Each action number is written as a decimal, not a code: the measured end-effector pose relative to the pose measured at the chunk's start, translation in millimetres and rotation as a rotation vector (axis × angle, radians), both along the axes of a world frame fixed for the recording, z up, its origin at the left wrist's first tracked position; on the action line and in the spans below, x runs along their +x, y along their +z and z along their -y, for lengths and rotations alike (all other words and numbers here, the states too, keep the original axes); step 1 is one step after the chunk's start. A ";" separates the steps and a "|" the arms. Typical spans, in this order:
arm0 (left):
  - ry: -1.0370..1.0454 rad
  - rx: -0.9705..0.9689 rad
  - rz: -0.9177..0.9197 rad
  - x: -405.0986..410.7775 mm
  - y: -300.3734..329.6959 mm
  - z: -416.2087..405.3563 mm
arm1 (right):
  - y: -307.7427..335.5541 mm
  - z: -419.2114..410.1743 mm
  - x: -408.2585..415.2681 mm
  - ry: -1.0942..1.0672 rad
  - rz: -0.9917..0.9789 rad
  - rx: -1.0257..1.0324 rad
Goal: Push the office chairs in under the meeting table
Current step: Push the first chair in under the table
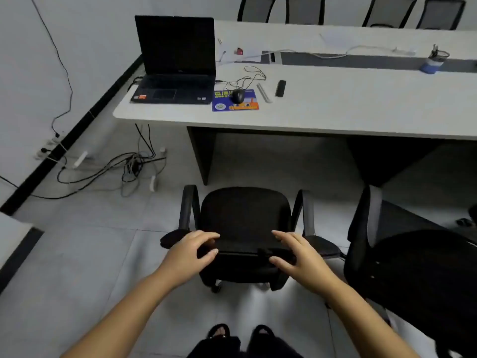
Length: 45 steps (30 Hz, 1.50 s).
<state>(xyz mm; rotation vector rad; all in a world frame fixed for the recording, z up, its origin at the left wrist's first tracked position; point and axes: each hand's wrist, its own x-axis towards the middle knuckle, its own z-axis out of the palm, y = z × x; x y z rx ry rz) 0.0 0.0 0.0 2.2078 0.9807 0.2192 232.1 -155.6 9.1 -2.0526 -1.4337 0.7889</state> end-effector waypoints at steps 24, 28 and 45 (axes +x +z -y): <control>-0.348 0.332 -0.259 41.3 -46.6 -87.3 | -54.6 -58.8 37.4 -0.020 0.553 -0.221; -0.359 0.282 -0.256 68.9 -42.9 -119.6 | -52.2 -89.3 61.0 -0.032 0.585 -0.264; -0.259 0.257 -0.303 226.0 -44.1 -260.5 | -54.9 -251.3 232.8 0.072 0.647 -0.239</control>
